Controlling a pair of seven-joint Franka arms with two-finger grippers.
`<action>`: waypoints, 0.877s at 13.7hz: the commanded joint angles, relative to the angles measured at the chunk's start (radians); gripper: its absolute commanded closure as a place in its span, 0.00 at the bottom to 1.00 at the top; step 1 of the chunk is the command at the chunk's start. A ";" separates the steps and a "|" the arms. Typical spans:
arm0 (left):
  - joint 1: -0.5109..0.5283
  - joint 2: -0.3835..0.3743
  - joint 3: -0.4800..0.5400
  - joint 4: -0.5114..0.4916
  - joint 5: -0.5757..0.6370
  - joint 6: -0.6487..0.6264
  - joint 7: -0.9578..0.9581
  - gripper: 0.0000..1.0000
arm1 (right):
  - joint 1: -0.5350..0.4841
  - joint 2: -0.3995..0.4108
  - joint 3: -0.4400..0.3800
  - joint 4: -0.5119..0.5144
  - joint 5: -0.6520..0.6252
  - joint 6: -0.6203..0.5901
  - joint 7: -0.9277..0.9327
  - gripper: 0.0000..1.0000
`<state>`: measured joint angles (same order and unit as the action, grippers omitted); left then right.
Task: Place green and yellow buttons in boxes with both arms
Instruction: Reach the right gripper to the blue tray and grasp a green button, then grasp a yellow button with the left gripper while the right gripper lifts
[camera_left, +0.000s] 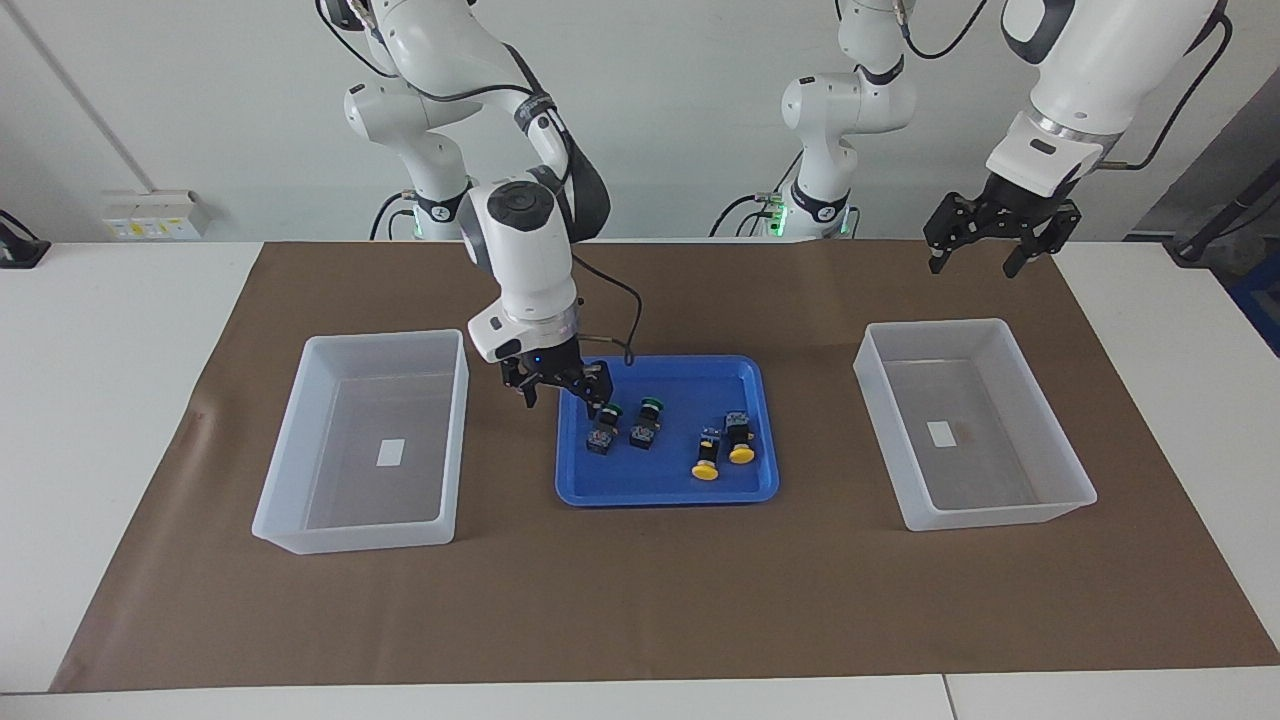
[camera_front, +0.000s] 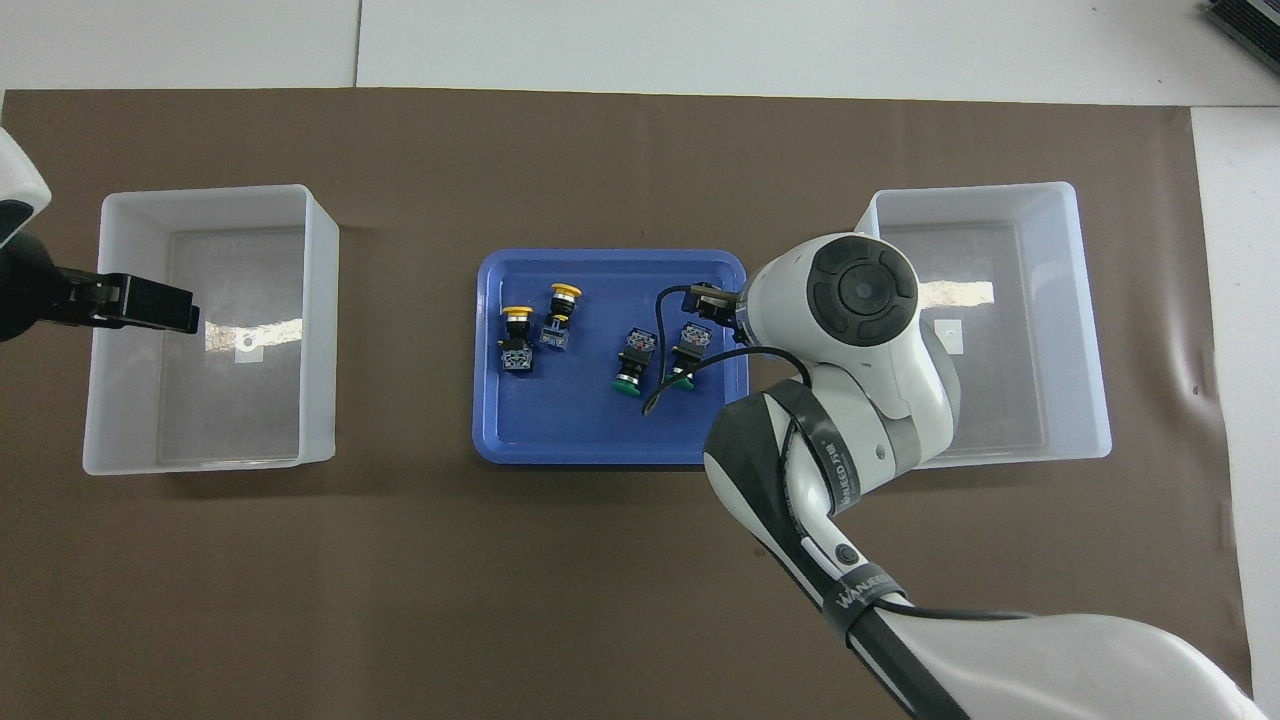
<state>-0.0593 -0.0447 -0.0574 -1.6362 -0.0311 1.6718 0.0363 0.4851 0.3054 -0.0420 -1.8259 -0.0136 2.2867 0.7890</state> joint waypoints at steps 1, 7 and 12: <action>-0.066 -0.069 0.007 -0.147 0.019 0.138 -0.013 0.00 | 0.024 0.038 -0.003 0.022 -0.003 0.007 0.081 0.00; -0.166 -0.026 0.005 -0.342 0.011 0.458 -0.042 0.00 | 0.064 0.141 -0.004 0.027 -0.063 0.079 0.216 0.05; -0.247 0.114 0.005 -0.378 0.010 0.675 -0.191 0.00 | 0.066 0.153 -0.003 0.027 -0.046 0.137 0.309 0.20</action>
<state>-0.2759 0.0425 -0.0651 -1.9879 -0.0312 2.2671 -0.1002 0.5532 0.4425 -0.0478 -1.8141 -0.0589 2.3891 1.0388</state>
